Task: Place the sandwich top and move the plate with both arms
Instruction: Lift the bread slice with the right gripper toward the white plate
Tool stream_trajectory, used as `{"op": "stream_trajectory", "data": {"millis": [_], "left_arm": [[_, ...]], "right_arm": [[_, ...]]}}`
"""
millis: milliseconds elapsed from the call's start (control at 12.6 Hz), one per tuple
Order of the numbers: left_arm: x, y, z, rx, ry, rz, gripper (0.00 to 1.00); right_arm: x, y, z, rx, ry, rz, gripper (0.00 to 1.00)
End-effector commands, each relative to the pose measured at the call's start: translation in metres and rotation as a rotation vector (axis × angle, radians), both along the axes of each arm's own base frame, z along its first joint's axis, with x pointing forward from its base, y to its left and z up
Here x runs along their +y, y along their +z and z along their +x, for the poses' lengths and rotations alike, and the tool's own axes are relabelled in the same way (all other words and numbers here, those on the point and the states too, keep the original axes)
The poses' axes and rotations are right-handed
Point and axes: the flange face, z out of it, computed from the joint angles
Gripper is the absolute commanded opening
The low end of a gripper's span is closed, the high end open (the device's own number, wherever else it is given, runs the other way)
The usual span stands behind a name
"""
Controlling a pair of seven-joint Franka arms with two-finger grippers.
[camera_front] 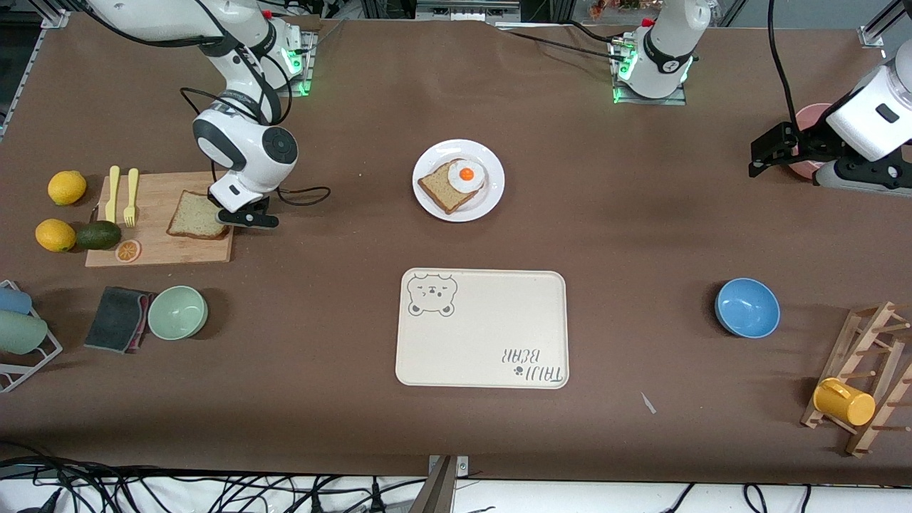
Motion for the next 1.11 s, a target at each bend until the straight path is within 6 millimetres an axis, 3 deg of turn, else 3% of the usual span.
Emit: {"op": "stream_trajectory", "data": {"millis": [0, 159, 317, 556, 714, 873, 952, 1032], "left_arm": [[0.002, 0.006, 0.002, 0.005, -0.016, -0.006, 1.0], [0.002, 0.006, 0.002, 0.005, -0.015, -0.006, 1.0], [0.002, 0.006, 0.002, 0.005, -0.015, -0.006, 1.0], [0.002, 0.006, 0.002, 0.005, -0.016, -0.006, 1.0], [0.002, 0.006, 0.002, 0.006, -0.016, -0.006, 1.0], [0.002, 0.006, 0.002, 0.005, -0.016, -0.006, 1.0], [0.002, 0.006, 0.002, 0.006, -0.016, -0.006, 1.0], [0.003, 0.006, 0.002, 0.006, -0.015, -0.006, 1.0]], "right_arm": [[0.019, 0.04, 0.008, -0.053, 0.068, -0.002, 0.0], [0.041, 0.065, 0.004, -0.051, 0.073, 0.019, 0.0], [0.075, 0.094, -0.006, -0.038, 0.112, -0.017, 0.0], [0.156, 0.145, -0.021, -0.041, 0.105, -0.024, 0.0], [0.215, 0.175, -0.044, -0.041, 0.131, 0.024, 0.0], [0.263, 0.217, -0.055, -0.018, 0.09, 0.159, 0.0], [0.288, 0.228, -0.069, -0.027, 0.103, 0.211, 0.0], [0.319, 0.237, -0.097, -0.041, 0.163, 0.236, 0.0]]}}
